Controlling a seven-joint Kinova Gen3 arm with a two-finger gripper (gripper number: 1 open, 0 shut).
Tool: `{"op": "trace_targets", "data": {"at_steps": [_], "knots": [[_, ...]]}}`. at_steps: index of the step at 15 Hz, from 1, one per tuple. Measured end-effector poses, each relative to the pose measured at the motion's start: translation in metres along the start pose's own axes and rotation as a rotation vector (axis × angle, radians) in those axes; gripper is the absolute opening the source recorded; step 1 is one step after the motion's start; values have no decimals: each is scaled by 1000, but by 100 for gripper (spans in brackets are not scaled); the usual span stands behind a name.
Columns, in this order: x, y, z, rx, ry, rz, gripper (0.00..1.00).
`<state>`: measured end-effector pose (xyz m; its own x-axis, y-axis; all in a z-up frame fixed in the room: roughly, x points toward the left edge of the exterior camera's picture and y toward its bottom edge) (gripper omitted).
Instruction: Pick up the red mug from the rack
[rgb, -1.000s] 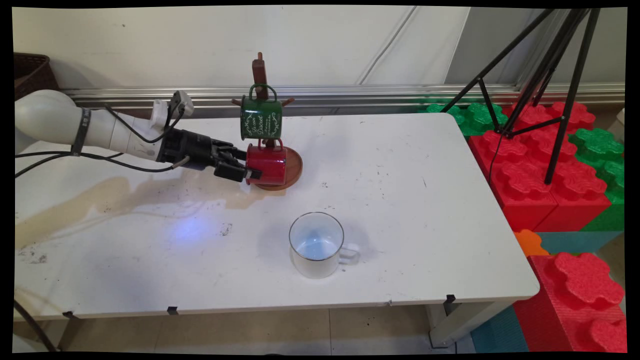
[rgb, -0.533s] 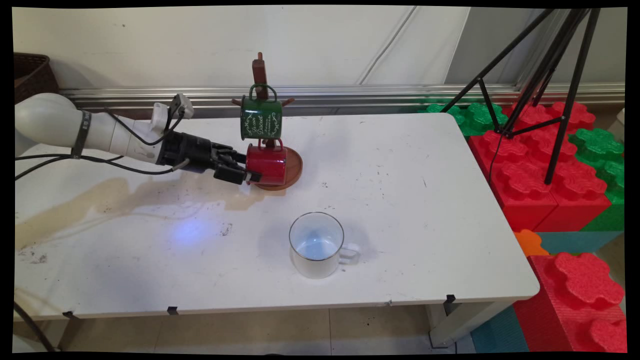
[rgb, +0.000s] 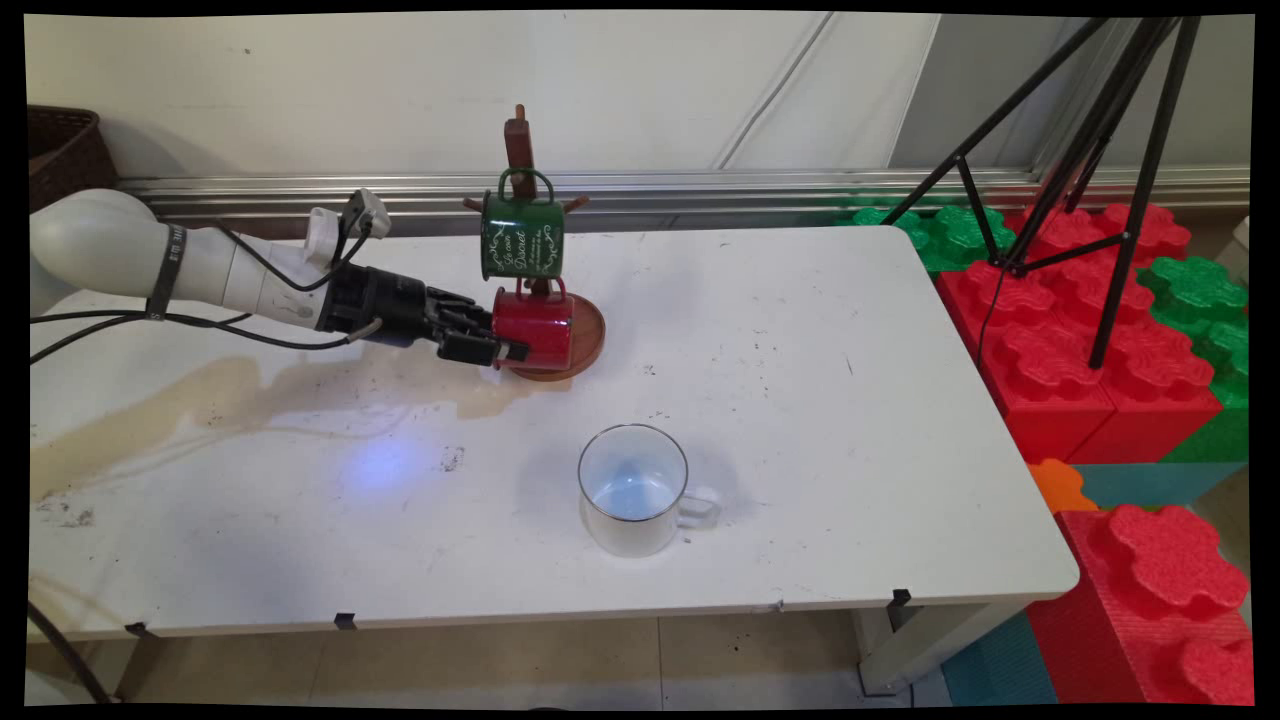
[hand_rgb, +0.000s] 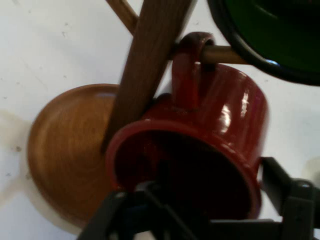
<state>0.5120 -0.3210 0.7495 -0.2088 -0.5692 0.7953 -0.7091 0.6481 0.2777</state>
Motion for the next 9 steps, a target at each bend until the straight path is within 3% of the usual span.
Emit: {"op": "trace_targets", "data": {"at_steps": [9], "knots": [[-2,6,-1,-34,-1,-16,0]]}}
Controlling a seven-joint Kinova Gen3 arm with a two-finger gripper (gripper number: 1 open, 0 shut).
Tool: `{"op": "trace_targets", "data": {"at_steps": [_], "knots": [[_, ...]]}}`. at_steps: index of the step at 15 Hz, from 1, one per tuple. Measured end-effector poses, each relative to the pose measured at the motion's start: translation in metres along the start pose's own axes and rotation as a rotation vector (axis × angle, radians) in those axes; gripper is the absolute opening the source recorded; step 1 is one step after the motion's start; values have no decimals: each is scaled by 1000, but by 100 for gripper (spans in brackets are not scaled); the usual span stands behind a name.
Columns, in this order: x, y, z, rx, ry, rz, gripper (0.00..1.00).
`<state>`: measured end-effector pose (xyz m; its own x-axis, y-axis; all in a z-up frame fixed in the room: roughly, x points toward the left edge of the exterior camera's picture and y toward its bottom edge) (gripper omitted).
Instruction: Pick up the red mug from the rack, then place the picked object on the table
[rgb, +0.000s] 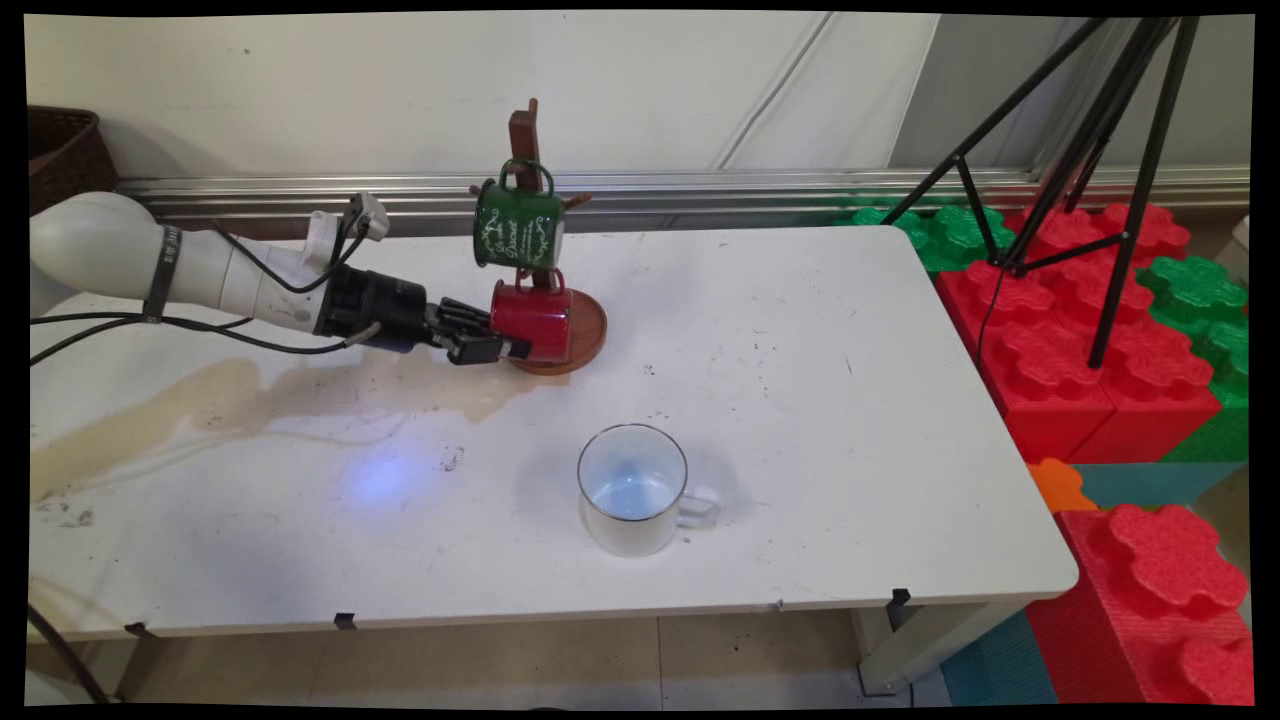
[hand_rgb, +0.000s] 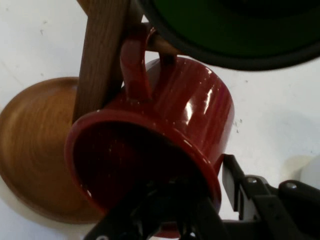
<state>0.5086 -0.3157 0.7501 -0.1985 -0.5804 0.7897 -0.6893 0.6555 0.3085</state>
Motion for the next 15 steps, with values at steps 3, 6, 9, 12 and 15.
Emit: {"op": "trace_targets", "data": {"at_steps": [3,6,9,12,15], "knots": [[-1,3,-1,-15,-2,-3,0],[-1,7,-3,-33,-3,-3,0],[1,11,-6,-50,-2,2,0],[3,15,-8,-65,2,9,0],[5,22,-12,-87,3,18,0]]}}
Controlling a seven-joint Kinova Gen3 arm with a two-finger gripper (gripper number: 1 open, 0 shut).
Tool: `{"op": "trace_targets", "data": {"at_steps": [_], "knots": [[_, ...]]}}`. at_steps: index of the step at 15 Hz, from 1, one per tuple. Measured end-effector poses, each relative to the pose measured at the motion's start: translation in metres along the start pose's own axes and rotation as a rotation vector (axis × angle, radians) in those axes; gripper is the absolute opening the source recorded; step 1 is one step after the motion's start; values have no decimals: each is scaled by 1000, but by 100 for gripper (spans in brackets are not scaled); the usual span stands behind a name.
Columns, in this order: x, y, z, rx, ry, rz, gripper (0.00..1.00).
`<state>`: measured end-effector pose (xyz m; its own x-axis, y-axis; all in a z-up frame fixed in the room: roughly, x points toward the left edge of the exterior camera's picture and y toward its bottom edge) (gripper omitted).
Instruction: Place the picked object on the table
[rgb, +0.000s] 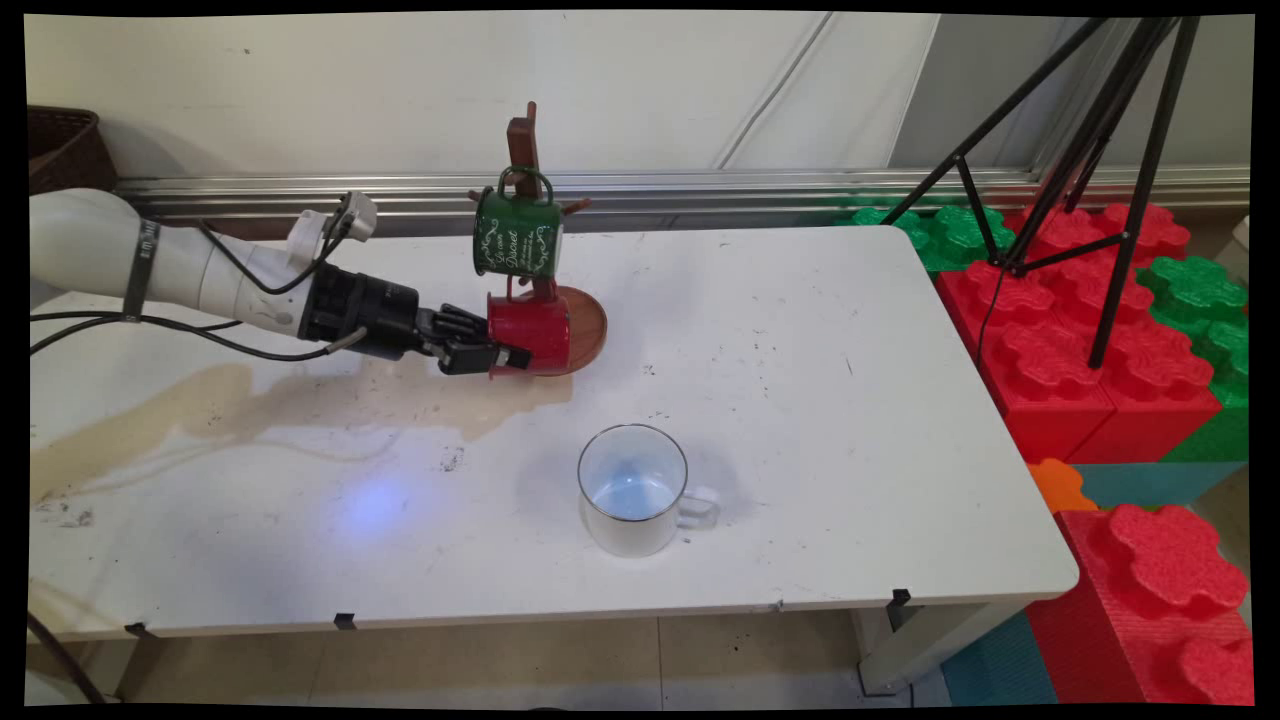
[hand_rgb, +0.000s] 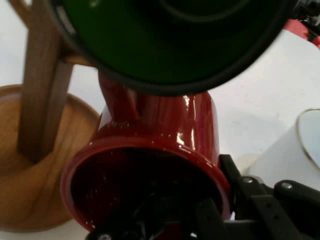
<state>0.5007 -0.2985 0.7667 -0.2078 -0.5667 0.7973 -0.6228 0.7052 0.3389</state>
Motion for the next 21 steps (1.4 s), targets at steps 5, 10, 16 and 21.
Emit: {"op": "trace_targets", "data": {"at_steps": [5,10,16,21], "knots": [[0,14,-7,-36,-8,11,0],[-3,29,-19,-72,-26,24,0],[-5,38,-35,-84,-54,53,0],[-4,38,-55,-69,-91,91,0]]}}
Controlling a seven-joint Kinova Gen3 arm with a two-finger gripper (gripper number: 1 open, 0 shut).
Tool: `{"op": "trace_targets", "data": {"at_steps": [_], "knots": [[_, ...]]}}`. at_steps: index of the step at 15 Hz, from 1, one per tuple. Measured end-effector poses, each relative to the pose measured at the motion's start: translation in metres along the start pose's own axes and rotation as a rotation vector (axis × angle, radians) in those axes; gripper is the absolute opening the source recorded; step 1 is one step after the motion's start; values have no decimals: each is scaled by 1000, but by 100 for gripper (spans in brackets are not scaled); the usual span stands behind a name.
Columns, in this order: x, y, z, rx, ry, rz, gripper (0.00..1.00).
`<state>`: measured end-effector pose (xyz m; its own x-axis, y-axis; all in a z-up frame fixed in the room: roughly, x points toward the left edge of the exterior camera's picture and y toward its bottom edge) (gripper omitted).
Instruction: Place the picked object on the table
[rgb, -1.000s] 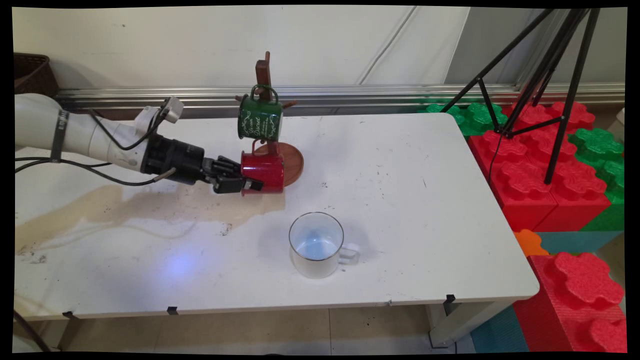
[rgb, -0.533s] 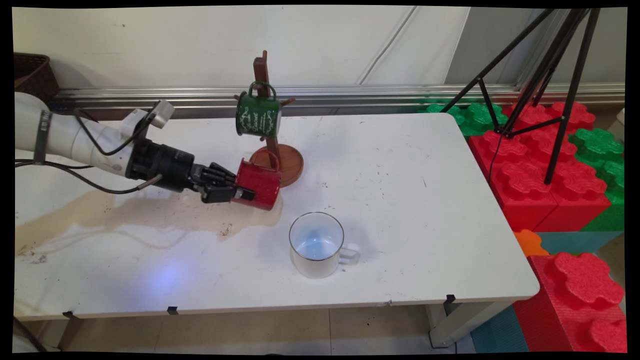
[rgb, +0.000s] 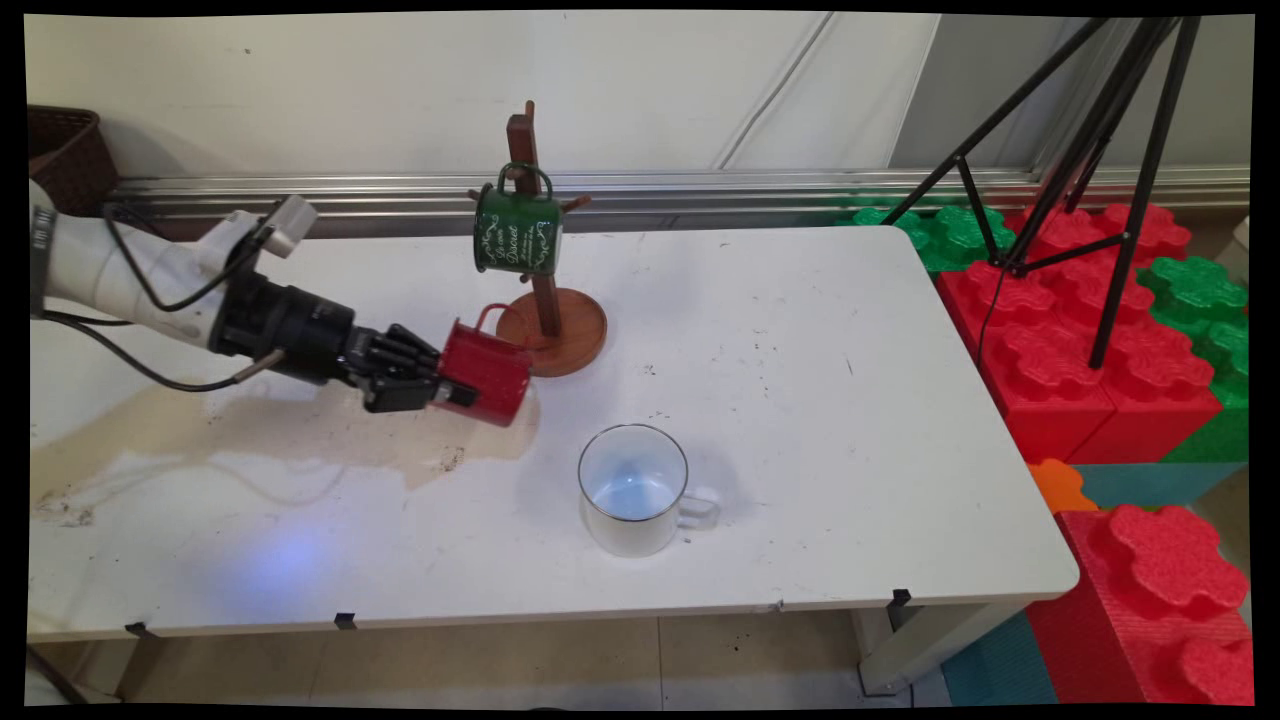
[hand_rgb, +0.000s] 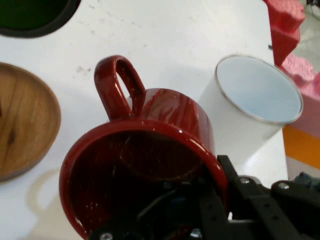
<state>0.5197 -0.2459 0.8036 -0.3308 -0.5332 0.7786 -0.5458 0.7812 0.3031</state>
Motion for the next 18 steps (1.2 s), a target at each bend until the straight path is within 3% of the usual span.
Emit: {"op": "trace_targets", "data": {"at_steps": [13,18], "knots": [[-4,-6,-76,78,-156,139,0],[-4,-16,-97,128,-219,209,0]]}}
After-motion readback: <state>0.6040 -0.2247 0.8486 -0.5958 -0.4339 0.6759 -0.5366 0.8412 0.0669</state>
